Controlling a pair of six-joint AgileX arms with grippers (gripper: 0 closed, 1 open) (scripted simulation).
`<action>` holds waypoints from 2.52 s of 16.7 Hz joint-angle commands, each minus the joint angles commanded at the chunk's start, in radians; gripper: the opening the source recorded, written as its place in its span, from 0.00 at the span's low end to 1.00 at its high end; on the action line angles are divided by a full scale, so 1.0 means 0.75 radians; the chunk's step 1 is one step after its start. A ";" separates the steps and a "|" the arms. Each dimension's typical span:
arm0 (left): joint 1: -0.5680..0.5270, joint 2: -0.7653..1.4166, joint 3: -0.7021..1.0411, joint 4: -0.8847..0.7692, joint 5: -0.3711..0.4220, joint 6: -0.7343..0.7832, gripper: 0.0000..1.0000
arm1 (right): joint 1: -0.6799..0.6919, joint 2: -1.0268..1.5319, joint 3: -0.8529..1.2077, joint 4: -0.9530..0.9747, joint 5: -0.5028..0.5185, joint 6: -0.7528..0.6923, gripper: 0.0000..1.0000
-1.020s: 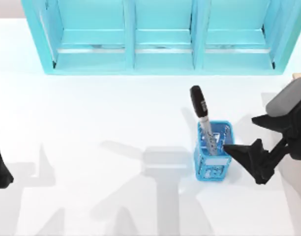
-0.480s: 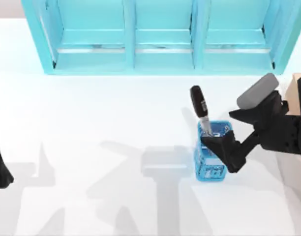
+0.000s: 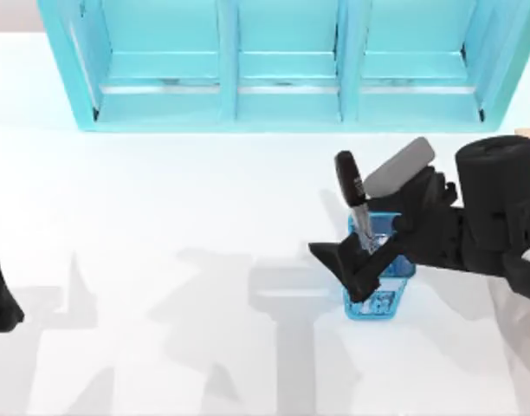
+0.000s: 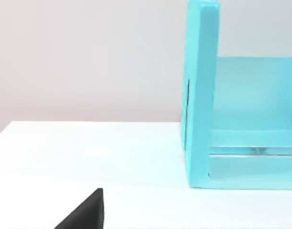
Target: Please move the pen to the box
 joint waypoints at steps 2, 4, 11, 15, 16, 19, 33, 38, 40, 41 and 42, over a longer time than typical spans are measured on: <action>0.000 0.000 0.000 0.000 0.000 0.000 1.00 | 0.000 0.000 0.000 0.000 0.000 0.000 1.00; 0.000 0.000 0.000 0.000 0.000 0.000 1.00 | 0.000 0.000 0.000 0.000 0.000 0.000 0.85; 0.000 0.000 0.000 0.000 0.000 0.000 1.00 | 0.000 0.000 0.000 0.000 0.000 0.000 0.32; 0.000 0.000 0.000 0.000 0.000 0.000 1.00 | 0.000 0.000 0.000 0.000 0.000 0.000 0.02; 0.000 0.000 0.000 0.000 0.000 0.000 1.00 | 0.000 0.000 0.000 0.000 0.000 0.000 0.00; 0.000 0.000 0.000 0.000 0.000 0.000 1.00 | 0.000 0.000 0.000 0.000 0.000 0.000 0.00; 0.000 0.000 0.000 0.000 0.000 0.000 1.00 | -0.279 -0.158 0.211 -0.519 -0.228 -0.218 0.00; 0.000 0.000 0.000 0.000 0.000 0.000 1.00 | -0.543 -0.374 0.392 -1.075 -0.440 -0.452 0.00; 0.000 0.000 0.000 0.000 0.000 0.000 1.00 | -0.630 -0.451 0.443 -1.226 -0.502 -0.527 0.00; 0.000 0.000 0.000 0.000 0.000 0.000 1.00 | -0.665 -0.483 0.460 -1.280 -0.525 -0.555 0.00; 0.000 0.000 0.000 0.000 0.000 0.000 1.00 | -0.694 -0.509 0.472 -1.320 -0.542 -0.578 0.00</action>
